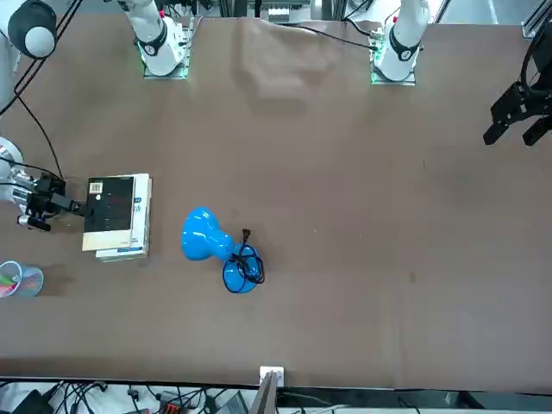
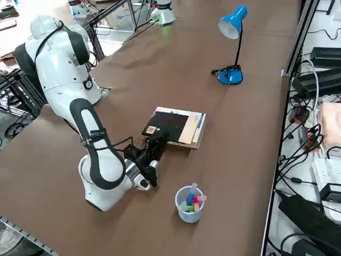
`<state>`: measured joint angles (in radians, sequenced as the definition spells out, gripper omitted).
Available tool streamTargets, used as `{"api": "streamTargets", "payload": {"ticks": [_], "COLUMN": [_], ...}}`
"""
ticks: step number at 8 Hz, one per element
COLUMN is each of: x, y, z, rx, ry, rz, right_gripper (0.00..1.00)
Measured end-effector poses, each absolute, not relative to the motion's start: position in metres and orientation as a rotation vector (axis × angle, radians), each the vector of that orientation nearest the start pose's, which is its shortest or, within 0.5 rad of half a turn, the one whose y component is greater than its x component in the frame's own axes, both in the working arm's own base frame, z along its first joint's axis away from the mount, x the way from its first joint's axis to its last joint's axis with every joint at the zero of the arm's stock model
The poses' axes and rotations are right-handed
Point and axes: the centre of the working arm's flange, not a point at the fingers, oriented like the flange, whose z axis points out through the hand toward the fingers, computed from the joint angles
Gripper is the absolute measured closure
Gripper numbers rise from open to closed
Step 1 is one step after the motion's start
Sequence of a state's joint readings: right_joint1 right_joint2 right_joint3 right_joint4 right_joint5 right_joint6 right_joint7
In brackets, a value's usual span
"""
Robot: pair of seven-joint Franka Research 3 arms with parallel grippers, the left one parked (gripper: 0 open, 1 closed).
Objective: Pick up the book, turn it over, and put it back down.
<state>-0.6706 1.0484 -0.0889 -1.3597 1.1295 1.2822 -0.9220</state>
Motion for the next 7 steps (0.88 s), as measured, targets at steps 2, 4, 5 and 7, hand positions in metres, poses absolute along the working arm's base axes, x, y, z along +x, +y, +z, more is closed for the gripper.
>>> {"api": "streamTargets", "payload": {"ticks": [2,4,5,7], "x": [0.559,0.574,0.582,0.604], "y": [-0.35,-0.361,-0.358,-0.329], "z": [0.154,0.233,0.278,0.369], "rx": [-1.719,-1.871,-1.987,-2.286], "ry": [0.161,0.118,0.091,0.011], "rz": [-0.105,-0.059,-0.034,0.007], "right_gripper": [0.89,0.89,0.89,0.89]}}
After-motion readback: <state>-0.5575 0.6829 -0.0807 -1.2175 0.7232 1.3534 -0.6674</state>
